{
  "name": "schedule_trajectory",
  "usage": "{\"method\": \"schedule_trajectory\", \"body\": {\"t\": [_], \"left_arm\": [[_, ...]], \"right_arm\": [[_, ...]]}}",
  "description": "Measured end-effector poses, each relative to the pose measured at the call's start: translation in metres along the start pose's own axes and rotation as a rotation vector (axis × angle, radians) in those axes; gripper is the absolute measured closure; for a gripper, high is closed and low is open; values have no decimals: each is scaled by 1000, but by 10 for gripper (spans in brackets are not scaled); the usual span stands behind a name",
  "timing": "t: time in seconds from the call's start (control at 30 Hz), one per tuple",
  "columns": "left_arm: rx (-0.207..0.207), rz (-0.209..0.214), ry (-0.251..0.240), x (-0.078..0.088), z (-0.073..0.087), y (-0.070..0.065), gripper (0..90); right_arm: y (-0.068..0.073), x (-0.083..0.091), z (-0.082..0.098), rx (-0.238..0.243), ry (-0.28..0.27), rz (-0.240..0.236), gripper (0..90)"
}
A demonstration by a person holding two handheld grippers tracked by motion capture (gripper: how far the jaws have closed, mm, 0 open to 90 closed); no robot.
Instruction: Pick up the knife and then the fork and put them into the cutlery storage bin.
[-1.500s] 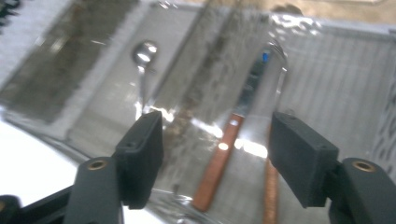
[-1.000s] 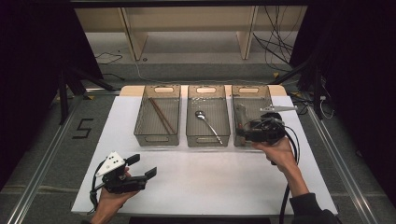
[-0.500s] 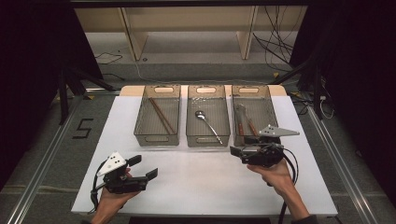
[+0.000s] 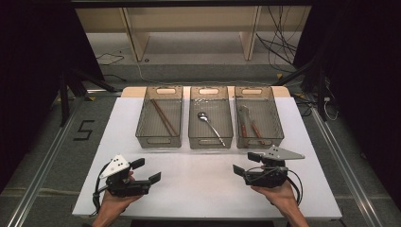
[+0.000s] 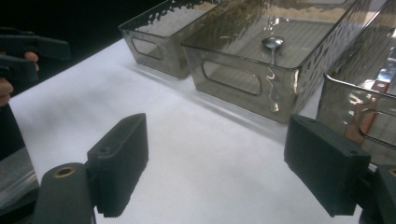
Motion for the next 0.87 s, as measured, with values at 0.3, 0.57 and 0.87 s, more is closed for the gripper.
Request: {"method": "schedule_trajectory", "body": {"t": [0.3,0.57,0.87], "left_arm": [[-3,3,0,0,0,-1,137],[-4,3,1,0,0,-1,137],[-6,2,1,0,0,-1,137]], "right_arm": [[5,4,9,14,-21,6,207],[4,7,8,17,-42,17,194],[4,6,9,21,-39,20,193]]}}
Point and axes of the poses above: each handheld gripper's, and its own axes: x roughly backward along the jaws, z roughly out of its underside, y roughly to its left, the point moved 8 cm from there along -x, roughly forward along the jaws, and after that the axes turned 8 degrees about -z, right-handed, at the moved point
